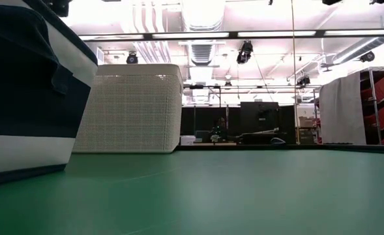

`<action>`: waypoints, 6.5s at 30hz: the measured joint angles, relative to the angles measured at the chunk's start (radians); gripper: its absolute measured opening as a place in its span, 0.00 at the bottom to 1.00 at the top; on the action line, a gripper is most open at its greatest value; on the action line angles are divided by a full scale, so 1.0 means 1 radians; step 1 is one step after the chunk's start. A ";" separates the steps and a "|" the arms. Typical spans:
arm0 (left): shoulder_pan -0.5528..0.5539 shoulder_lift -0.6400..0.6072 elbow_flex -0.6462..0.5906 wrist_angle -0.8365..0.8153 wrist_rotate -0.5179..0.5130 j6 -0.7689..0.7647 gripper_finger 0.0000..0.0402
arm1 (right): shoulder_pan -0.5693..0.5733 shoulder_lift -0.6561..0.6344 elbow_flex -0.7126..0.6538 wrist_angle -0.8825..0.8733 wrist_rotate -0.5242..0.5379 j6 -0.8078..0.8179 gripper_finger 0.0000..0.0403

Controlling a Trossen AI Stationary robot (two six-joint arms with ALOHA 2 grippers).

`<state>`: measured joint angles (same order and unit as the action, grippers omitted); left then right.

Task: Sort clothes
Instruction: Return to Home Position

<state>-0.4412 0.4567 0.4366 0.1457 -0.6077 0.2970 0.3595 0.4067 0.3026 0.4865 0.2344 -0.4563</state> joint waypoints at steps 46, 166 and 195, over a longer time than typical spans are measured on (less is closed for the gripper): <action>0.005 -0.456 -0.382 -0.162 0.073 -0.181 0.00 | -0.002 -0.392 -0.290 -0.212 0.077 0.220 0.54; 0.005 -0.431 -0.383 -0.205 0.016 -0.243 0.00 | -0.020 -0.371 -0.278 -0.369 0.238 0.167 0.03; 0.005 -0.431 -0.383 -0.206 0.016 -0.243 0.00 | -0.020 -0.370 -0.278 -0.370 0.238 0.167 0.03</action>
<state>-0.4365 0.0257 0.0540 -0.0600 -0.5919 0.0536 0.3397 0.0364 0.0250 0.1169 0.4721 -0.2890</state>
